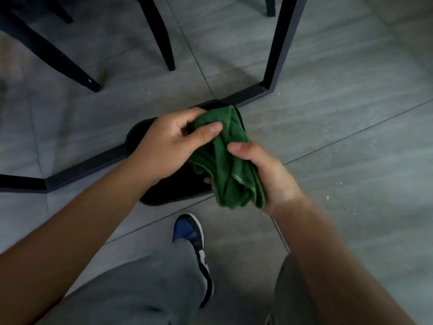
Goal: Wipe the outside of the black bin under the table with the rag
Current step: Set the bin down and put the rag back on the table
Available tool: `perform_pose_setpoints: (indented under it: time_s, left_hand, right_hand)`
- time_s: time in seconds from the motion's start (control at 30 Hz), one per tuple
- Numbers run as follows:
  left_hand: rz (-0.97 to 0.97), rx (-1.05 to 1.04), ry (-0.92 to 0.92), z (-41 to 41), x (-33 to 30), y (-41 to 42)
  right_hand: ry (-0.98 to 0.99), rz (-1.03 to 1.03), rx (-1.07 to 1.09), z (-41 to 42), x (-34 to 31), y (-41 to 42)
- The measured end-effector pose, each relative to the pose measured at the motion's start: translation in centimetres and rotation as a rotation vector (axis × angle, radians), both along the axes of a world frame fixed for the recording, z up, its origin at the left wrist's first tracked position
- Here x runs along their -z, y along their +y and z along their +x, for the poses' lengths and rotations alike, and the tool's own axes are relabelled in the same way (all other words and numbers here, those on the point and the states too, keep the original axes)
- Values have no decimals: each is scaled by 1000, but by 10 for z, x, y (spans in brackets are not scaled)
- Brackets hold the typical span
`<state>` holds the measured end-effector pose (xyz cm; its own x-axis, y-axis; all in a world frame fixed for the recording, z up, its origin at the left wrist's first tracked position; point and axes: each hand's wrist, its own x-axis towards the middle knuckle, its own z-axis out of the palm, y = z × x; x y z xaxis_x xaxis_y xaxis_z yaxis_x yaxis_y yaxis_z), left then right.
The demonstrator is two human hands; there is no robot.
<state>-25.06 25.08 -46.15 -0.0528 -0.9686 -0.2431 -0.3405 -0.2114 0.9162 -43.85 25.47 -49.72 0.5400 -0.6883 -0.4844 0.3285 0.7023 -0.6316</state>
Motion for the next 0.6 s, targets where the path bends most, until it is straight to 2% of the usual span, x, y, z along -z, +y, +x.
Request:
perform_pose_setpoints:
  time_s: [0.1, 0.2, 0.27, 0.37, 0.43, 0.53, 0.6]
  left_hand:
    - [24, -59, 69, 6, -33, 3]
    - [109, -23, 59, 2, -76, 11]
    - [170, -25, 39, -2, -102, 17]
    - [189, -194, -11, -11, -142, 27]
    - [272, -247, 42, -23, -177, 35]
    - [491, -150, 192, -44, -233, 44]
    - [544, -156, 264, -54, -262, 46]
  right_hand:
    - [166, -84, 15, -3, -21, 7]
    - [269, -146, 66, -12, -60, 19]
    - [428, -239, 111, -18, -94, 30]
    - [826, -561, 136, -24, -149, 45]
    - [997, -830, 189, -26, -178, 57]
    - [1068, -994, 248, -29, -226, 74]
    - [1063, -1055, 227, -35, -256, 85]
